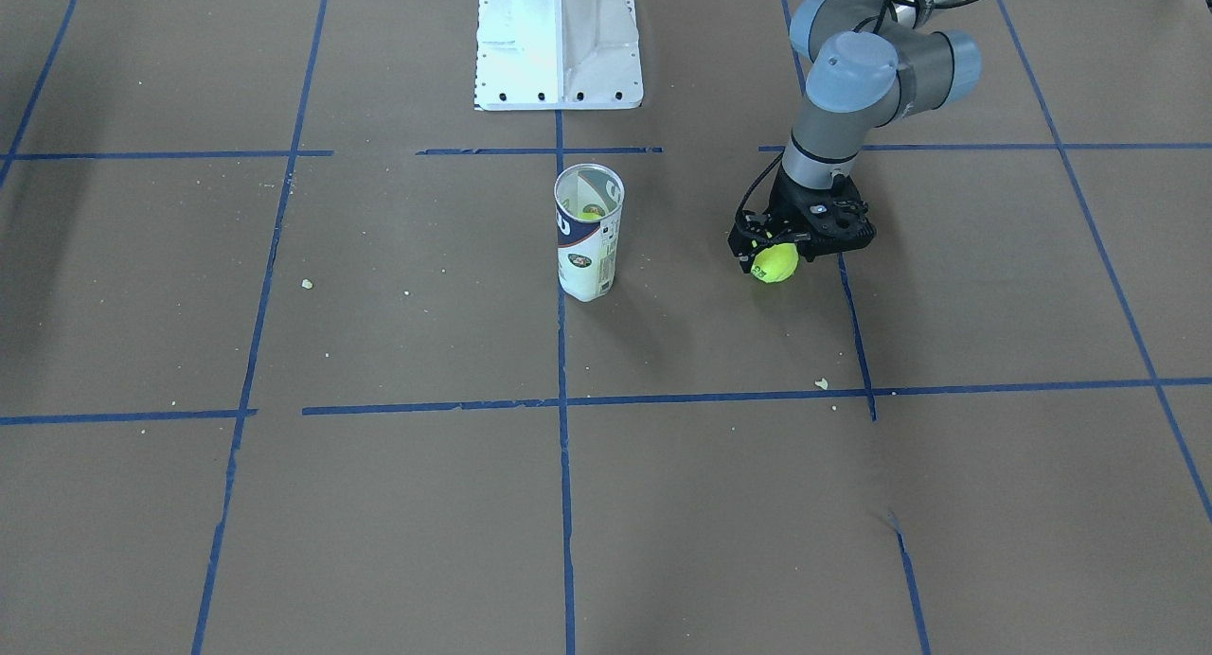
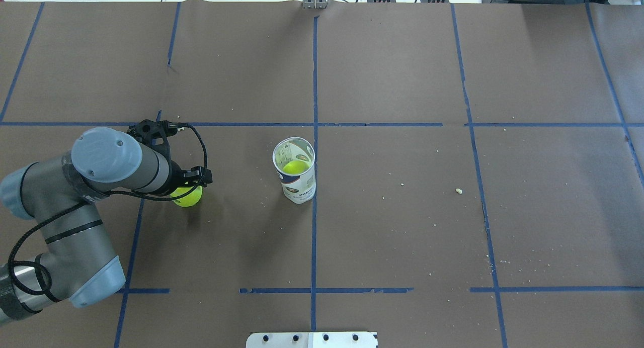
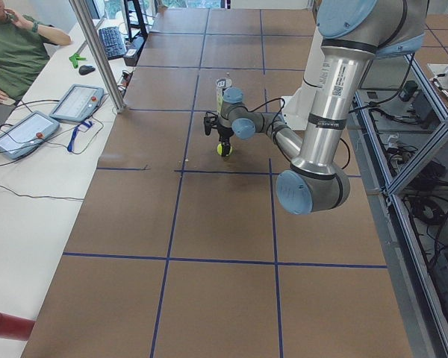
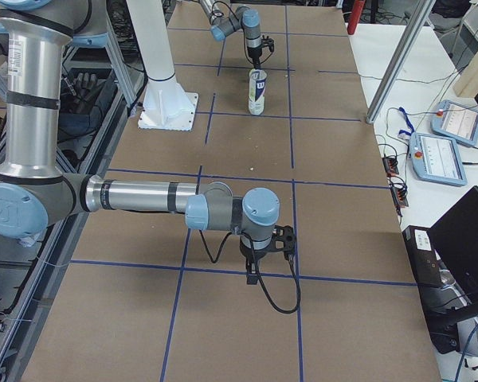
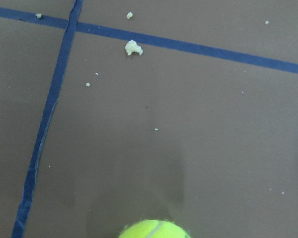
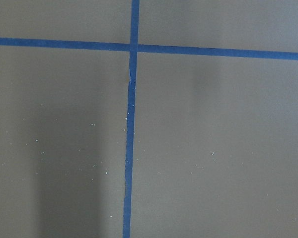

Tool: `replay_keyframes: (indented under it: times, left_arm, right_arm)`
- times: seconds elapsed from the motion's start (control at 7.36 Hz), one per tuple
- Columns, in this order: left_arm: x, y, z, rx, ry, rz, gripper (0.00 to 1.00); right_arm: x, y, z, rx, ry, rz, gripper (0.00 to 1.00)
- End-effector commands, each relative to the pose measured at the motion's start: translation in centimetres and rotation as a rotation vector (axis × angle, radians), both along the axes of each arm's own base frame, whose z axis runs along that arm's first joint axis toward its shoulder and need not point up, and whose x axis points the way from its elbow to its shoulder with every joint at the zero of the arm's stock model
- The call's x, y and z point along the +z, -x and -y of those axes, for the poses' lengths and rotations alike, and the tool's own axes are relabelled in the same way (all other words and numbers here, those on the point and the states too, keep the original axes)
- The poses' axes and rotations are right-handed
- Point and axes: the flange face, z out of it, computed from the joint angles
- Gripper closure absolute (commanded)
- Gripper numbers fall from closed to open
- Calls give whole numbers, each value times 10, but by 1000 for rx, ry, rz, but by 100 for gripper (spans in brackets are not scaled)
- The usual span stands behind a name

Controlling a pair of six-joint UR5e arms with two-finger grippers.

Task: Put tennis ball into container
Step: 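Close the left gripper on the tennis ball and lift it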

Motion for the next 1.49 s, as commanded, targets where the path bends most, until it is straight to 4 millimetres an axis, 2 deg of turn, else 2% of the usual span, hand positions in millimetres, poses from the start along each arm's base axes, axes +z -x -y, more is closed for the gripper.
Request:
replay_keyframes:
  times: [0.0, 0.14, 0.27, 0.41, 0.81, 1.09, 1.22, 1.36]
  left_arm:
    - [5, -8, -6, 16, 6, 8, 0]
    - [6, -9, -7, 19, 6, 9, 10]
    - [6, -9, -7, 17, 8, 9, 64]
    - [2, -8, -7, 17, 4, 2, 97]
    - [-42, 19, -12, 4, -38, -66, 100]
    - [-91, 65, -10, -35, -28, -44, 100]
    - [-115, 81, -13, -44, -31, -53, 100]
    - [-140, 97, -2, -56, 1, -58, 100]
  right_arm:
    - [0, 0, 0, 0, 0, 0, 0]
    - [-1, 0, 1, 0, -1, 0, 0]
    - [0, 0, 0, 0, 0, 0, 0]
    - [0, 0, 0, 0, 0, 0, 0]
    - [0, 0, 0, 0, 0, 0, 0]
    - [-1, 0, 1, 0, -1, 0, 0]
    - [0, 0, 0, 0, 0, 0, 0]
    - [0, 0, 0, 0, 0, 2, 0]
